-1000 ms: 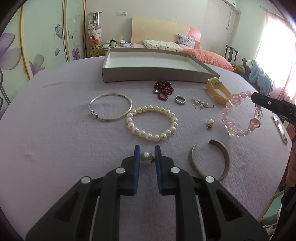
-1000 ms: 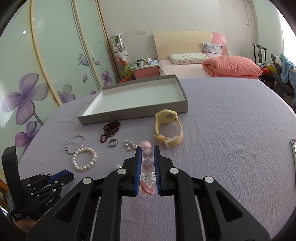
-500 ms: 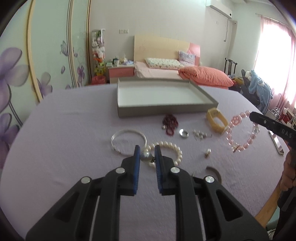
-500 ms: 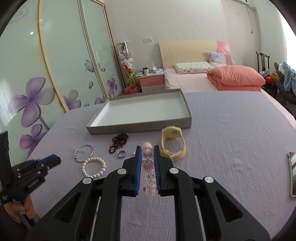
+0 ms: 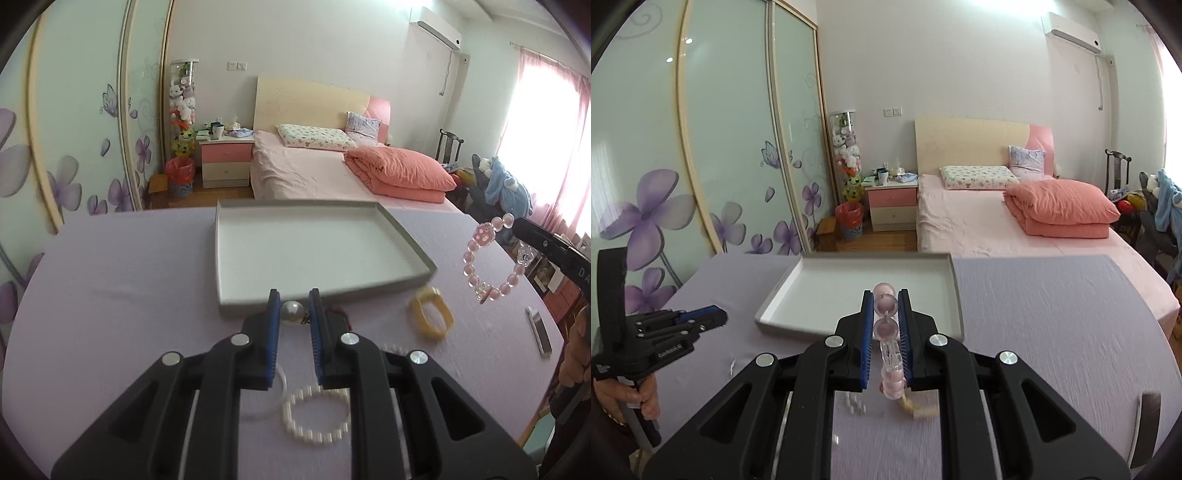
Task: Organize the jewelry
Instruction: 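Carry the pink bracelet and pearl earring into the white tray and release both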
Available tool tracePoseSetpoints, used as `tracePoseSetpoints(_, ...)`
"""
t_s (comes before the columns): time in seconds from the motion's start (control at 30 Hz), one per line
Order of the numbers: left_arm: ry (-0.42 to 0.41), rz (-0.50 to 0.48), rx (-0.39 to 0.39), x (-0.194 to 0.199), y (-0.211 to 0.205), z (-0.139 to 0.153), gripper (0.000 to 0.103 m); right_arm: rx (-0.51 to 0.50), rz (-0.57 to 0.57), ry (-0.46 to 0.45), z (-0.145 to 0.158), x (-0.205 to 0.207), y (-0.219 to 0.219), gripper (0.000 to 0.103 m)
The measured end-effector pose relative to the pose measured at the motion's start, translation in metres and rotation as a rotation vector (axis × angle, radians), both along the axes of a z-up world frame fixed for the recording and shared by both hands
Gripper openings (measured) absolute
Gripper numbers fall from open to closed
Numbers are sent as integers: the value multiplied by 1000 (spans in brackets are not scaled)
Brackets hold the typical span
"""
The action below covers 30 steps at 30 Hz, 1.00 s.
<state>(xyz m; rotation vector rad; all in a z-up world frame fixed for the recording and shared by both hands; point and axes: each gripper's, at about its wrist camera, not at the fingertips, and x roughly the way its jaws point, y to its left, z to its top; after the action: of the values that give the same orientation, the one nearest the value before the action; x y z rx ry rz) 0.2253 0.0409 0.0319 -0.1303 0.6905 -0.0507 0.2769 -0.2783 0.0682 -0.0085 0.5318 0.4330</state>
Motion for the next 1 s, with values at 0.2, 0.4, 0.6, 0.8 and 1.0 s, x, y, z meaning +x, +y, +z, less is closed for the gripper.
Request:
tracePoseSetpoints(0.2, 16, 18, 23, 73, 5, -5, 16, -48, 23, 64, -8, 72, 43, 14)
tracePoseSetpoints(0.4, 18, 18, 19, 132, 8, -19, 16, 9, 52, 184, -39, 142, 79, 14)
tracePoseSetpoints(0.6, 62, 26, 7, 172, 13, -41, 16, -13, 4, 349, -84, 199, 87, 14)
tracePoseSetpoints(0.8, 67, 9, 0, 185, 10, -49, 16, -47, -79, 385, -96, 216, 70, 17)
tracePoseSetpoints(1.0, 67, 9, 2, 188, 8, -52, 16, -14, -98, 362, -93, 209, 55, 60)
